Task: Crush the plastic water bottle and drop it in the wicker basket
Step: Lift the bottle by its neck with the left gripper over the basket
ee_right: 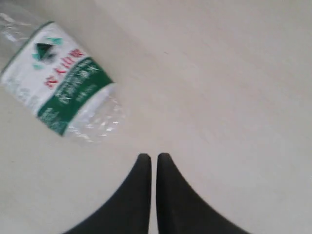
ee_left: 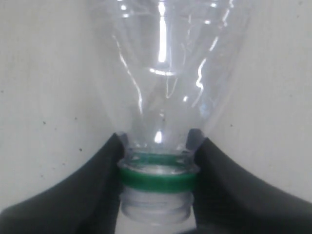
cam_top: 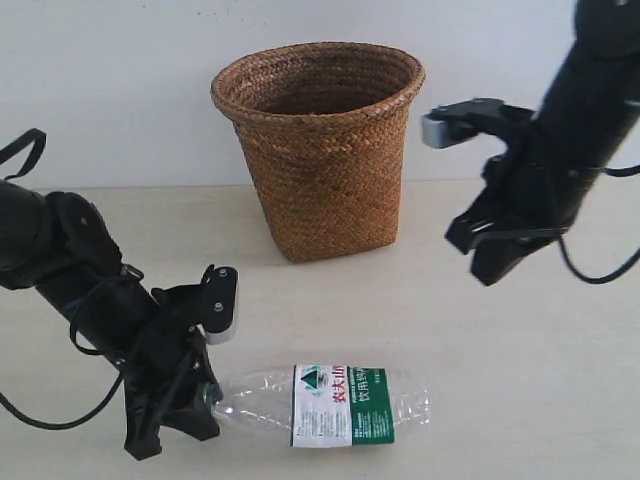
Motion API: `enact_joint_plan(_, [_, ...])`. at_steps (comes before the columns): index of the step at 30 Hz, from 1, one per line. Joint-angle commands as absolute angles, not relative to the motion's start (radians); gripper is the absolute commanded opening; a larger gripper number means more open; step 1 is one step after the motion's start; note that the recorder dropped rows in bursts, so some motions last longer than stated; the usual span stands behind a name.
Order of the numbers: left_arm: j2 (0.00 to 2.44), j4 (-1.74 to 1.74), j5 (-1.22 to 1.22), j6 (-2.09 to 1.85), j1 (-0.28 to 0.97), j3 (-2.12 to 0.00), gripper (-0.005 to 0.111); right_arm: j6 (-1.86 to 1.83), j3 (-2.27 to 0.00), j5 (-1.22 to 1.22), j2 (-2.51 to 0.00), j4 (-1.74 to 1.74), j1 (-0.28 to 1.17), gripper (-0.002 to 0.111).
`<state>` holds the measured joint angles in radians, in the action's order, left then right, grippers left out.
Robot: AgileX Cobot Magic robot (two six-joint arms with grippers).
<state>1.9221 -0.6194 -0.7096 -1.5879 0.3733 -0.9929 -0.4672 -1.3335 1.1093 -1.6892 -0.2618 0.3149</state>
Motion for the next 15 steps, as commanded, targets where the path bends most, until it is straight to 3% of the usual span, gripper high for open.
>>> enact_joint_plan(1, [1.869,-0.632,-0.853,-1.588,0.371,-1.061,0.004,-0.466,-1.279,1.106,-1.655,-0.262,0.157,0.0])
enact_joint_plan(5, [1.84,-0.645,-0.979,-1.588,0.371,-1.137,0.004,-0.458,-1.276,1.062,-1.666,-0.286,0.078,0.0])
enact_joint_plan(12, [1.77,-0.631,-1.091,-1.586,0.37,-1.26,0.004,-0.463,-1.276,0.994,-1.675,-0.27,0.06,0.0])
enact_joint_plan(15, [1.748,-0.631,-1.1,-1.491,0.349,-1.467,0.004,-0.463,-1.276,0.972,-1.675,-0.272,0.06,0.0])
